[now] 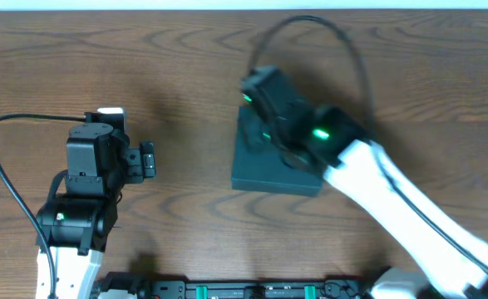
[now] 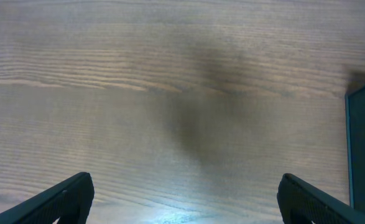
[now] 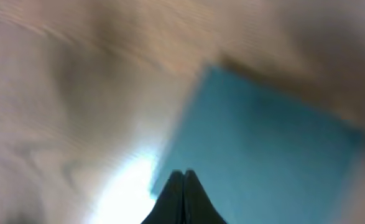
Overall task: Pack container
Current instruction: 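Press the closed lid down flat with the right gripper, then push the closed box's near side to straighten it with the right gripper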
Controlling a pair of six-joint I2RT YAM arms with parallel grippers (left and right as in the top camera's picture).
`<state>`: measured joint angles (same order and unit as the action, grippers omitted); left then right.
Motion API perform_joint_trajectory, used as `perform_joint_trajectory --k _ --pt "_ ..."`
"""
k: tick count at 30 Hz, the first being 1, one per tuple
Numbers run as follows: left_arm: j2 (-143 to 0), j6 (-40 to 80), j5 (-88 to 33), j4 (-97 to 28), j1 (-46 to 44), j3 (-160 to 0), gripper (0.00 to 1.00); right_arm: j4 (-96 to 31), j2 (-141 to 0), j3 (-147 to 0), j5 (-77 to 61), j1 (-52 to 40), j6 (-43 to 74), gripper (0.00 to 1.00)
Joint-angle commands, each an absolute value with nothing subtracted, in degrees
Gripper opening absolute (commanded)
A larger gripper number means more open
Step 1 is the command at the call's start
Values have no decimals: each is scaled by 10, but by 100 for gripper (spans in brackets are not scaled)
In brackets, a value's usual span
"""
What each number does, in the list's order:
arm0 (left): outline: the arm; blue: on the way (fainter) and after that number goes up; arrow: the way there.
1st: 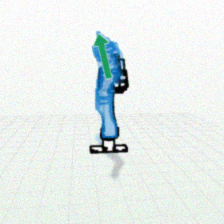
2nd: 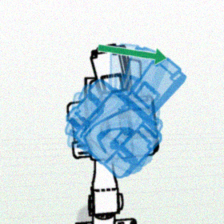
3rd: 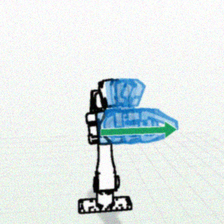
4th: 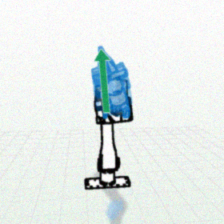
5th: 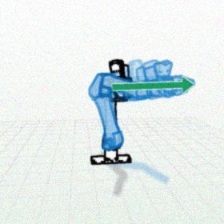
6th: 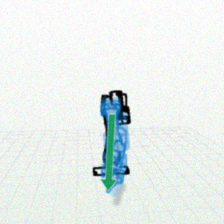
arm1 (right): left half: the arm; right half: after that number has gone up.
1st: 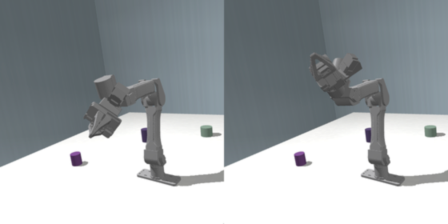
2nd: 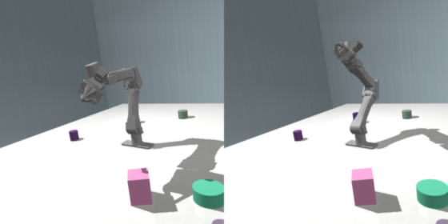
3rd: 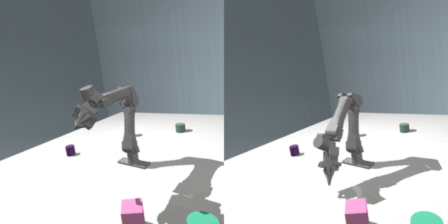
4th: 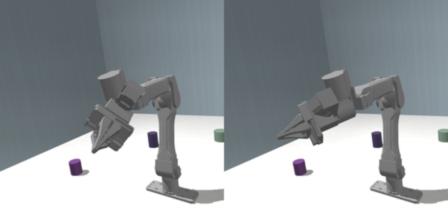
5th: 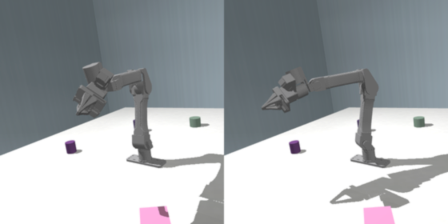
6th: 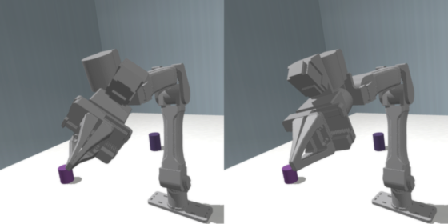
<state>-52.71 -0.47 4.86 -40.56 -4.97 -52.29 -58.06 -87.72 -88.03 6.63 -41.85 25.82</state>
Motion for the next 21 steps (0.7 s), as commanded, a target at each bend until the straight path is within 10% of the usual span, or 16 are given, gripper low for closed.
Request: perform_joint_trajectory --k 1,21 --pt "-524 -13 49 -407 -47 -520 95 -656 -850 -860 141 -429 357 1" --pt "-524 -13 49 -407 -47 -520 95 -551 -615 -437 158 -533 533 1"
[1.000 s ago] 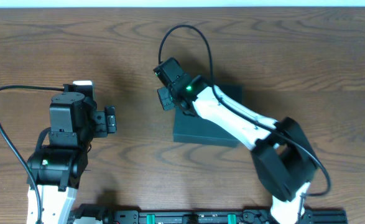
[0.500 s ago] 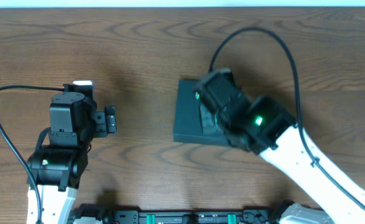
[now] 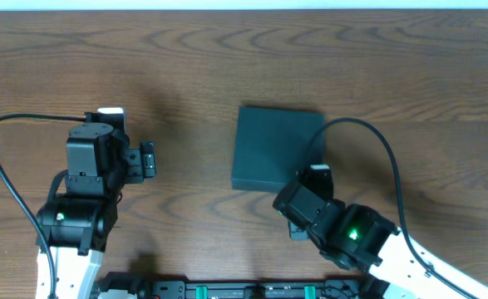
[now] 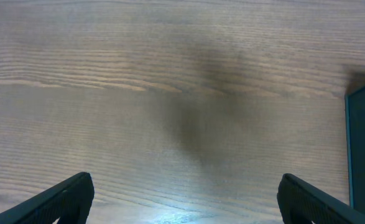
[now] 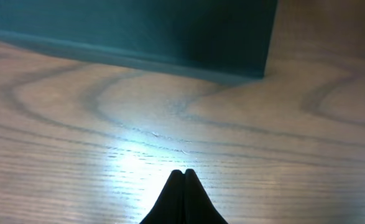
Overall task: Pack container
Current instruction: 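Push the closed box's near side to straighten it with the right gripper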
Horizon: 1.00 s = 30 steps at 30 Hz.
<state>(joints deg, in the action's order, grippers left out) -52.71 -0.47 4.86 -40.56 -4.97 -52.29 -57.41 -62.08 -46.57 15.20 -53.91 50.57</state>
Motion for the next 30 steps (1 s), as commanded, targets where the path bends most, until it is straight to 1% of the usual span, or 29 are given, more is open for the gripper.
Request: perform_joint_trajectory --k 1,3,7,12,17,21,26,30 --pt "-524 -13 48 -407 -47 -520 95 -535 -618 -427 156 -528 533 1" --pt "-524 -13 49 -407 -47 -520 95 -502 -633 -407 149 -509 529 1" --pt "-524 -13 49 -407 -47 -520 95 -475 -687 -399 138 -469 515 1" --pt "-524 -13 49 -407 -47 -520 95 -360 -763 -400 126 -438 437 1" --pt "-524 -13 49 -407 -47 -520 95 -253 -816 -401 95 -416 406 1" --pt "-524 -13 49 -407 -47 -520 95 -195 -848 -401 86 -397 401 1" --pt "-524 -13 49 -407 -47 -520 95 -174 -874 -420 66 -371 385 1" --pt "-524 -13 49 -407 -47 -520 95 -157 -878 -436 53 -367 385 2"
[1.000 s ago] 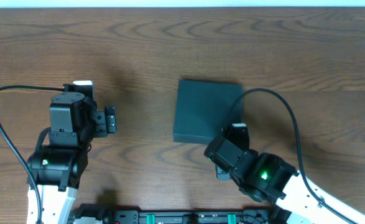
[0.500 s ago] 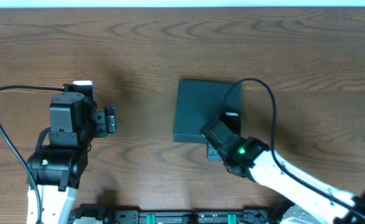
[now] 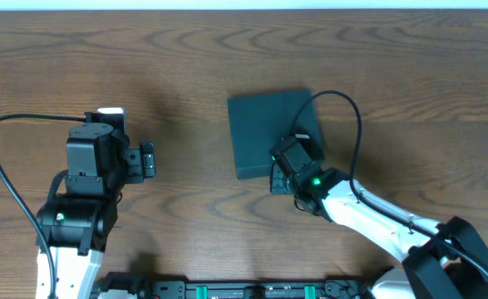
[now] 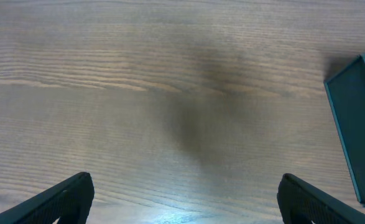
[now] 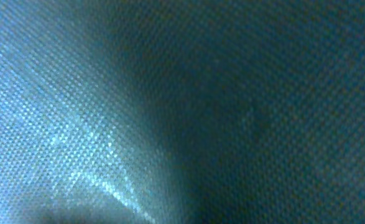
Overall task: Pack container
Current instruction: 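Push the closed box's near side to straighten it with the right gripper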
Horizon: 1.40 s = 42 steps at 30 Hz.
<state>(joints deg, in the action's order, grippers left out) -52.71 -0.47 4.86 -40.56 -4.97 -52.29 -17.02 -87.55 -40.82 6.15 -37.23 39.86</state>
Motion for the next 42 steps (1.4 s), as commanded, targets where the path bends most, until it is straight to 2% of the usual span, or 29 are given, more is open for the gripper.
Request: perform_joint_trajectory --k 1,15,23,31,35,39,42 --pt "-524 -13 49 -407 -47 -520 95 -152 -878 -442 48 -367 385 2" --pt "-524 -13 49 -407 -47 -520 95 -135 -924 -547 36 -367 350 2" --pt "-524 -13 49 -407 -47 -520 95 -233 -896 -606 22 -368 322 1" --pt "-524 -13 49 -407 -47 -520 95 -412 -839 -612 51 -369 330 2" --pt "-524 -13 49 -407 -47 -520 95 -388 -840 -566 98 -381 324 2" --pt "-524 -13 49 -407 -47 -520 95 -277 -843 -505 85 -382 295 1" --pt "-524 -13 49 -407 -47 -520 95 -243 -855 -495 86 -375 302 2"
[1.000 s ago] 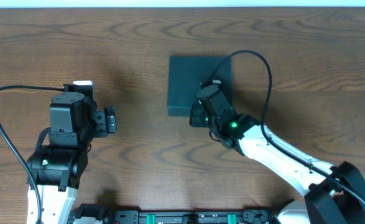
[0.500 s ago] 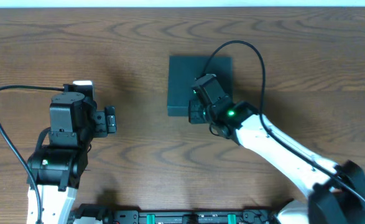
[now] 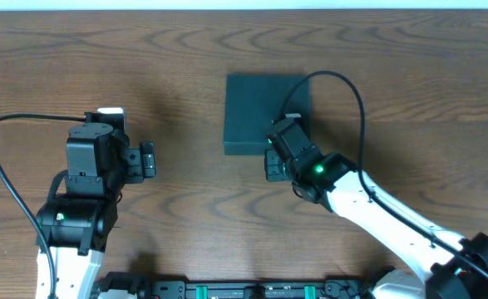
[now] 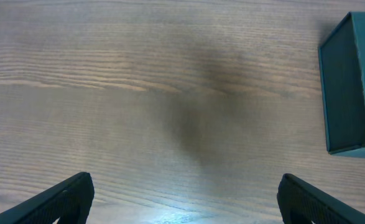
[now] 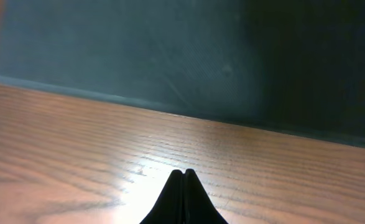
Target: Pack container
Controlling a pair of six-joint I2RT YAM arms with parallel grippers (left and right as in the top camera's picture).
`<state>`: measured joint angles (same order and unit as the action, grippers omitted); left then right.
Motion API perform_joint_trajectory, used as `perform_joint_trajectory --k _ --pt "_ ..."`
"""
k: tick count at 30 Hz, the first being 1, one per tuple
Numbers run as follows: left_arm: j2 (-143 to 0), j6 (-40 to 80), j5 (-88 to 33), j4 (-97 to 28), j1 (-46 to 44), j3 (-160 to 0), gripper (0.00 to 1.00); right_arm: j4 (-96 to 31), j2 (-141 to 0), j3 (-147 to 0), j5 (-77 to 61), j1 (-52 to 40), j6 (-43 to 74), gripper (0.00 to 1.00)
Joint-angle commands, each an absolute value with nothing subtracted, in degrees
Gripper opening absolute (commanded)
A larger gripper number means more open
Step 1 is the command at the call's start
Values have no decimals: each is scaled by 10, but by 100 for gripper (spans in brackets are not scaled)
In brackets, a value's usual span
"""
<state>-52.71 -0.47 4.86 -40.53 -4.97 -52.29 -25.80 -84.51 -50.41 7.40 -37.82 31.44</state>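
A dark teal closed box (image 3: 266,114) lies flat on the wooden table, a little past the middle. Its near side wall fills the top of the right wrist view (image 5: 188,56), and its left end shows at the right edge of the left wrist view (image 4: 350,87). My right gripper (image 5: 183,175) is shut with nothing in it, its tips just short of the box's near side; in the overhead view it (image 3: 274,156) sits at the box's near right corner. My left gripper (image 4: 185,193) stands open over bare wood, well left of the box (image 3: 146,159).
The wooden table (image 3: 185,50) stretches around the box. A black cable (image 3: 356,91) loops from the right arm past the box's right side. The left arm's cable (image 3: 2,166) curls at the far left. A dark rail runs along the table's near edge.
The box has moved farther from me and a little left, and turned square to the table. My right gripper, then pressed against the box's surface, now sits just off its near side.
First my right arm reached over the box, gripper shut. Then it was drawn back near the front edge, box square. Then its shut tips pressed the box's near right corner, box skewed. Now the box lies farther back and square. The left arm stayed still and open.
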Motion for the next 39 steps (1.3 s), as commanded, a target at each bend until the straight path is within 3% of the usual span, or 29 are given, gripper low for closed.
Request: perform_joint_trajectory --k 1,13,28,36,39 --pt "-524 -13 49 -407 -47 -520 95 -232 -861 -495 88 -372 300 1" --pt "-524 -13 49 -407 -47 -520 95 -163 -914 -495 80 -331 295 1" --pt "-524 -13 49 -407 -47 -520 95 -70 -914 -495 32 -364 323 2" --pt "-524 -13 48 -407 -47 -520 95 -67 -905 -522 -26 -364 330 2" --pt "-524 -13 49 -407 -47 -520 95 -104 -863 -569 -20 -364 281 2"
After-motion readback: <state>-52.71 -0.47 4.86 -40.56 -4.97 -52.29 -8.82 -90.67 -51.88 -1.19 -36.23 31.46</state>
